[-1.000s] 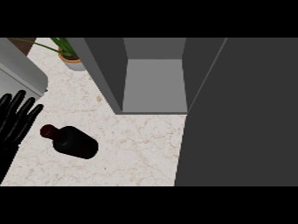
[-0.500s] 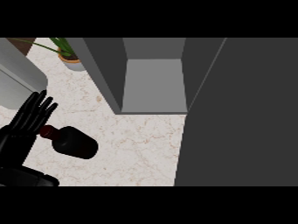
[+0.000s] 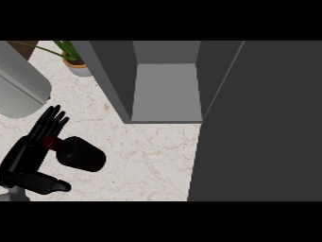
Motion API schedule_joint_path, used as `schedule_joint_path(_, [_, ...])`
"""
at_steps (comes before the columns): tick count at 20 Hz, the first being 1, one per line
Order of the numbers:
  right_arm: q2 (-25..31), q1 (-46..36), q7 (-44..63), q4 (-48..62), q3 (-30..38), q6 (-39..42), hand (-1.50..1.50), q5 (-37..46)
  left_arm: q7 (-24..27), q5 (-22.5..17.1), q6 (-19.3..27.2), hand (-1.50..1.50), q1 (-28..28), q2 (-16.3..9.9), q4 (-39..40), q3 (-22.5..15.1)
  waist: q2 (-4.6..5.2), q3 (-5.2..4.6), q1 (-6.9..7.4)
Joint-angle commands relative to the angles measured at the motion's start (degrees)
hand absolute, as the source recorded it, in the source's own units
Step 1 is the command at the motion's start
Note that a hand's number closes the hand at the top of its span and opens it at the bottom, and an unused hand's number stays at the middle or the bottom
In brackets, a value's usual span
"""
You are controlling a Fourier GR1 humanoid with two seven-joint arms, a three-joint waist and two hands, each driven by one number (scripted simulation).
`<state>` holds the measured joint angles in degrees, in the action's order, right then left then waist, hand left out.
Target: Pick up the wine, place it into the cabinet and close the cabinet
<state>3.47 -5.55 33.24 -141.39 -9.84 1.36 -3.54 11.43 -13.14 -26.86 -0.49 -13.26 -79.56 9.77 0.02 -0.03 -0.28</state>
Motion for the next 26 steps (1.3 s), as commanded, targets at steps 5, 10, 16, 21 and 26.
schedule_joint_path(5, [0.2, 1.6, 2.7, -6.6, 0.6, 0.5, -1.50, -2.4, 12.9, 5.7, -3.8, -1.50, -6.5, -2.1, 19.4, 1.5, 0.01, 0.00, -0.22])
schedule_joint_path(10, [0.3, 0.8, -1.9, 0.3, 4.5, 2.2, -1.50, -4.6, 21.0, 10.3, -4.2, -1.50, -5.9, -1.1, 26.9, -0.3, 0.02, 0.02, 0.09])
schedule_joint_path(16, [-1.1, -0.2, 0.3, -2.5, 1.5, 0.7, -1.50, -1.6, 31.2, 14.3, -5.1, -1.50, -12.3, -2.2, 44.1, -0.4, 0.09, -0.03, -0.24])
schedule_joint_path(21, [-1.6, 2.0, 3.9, -6.3, -2.9, -0.1, -1.50, 1.3, 31.5, 11.8, -7.2, -1.50, -15.0, -1.3, 49.2, 0.8, 0.06, -0.07, -0.50])
schedule_joint_path(26, [0.4, 1.9, 2.3, -6.1, 2.5, 2.2, -1.50, -4.8, 31.9, 11.2, -9.7, -1.50, -18.1, -0.4, 53.4, 0.3, 0.15, -0.05, -0.76])
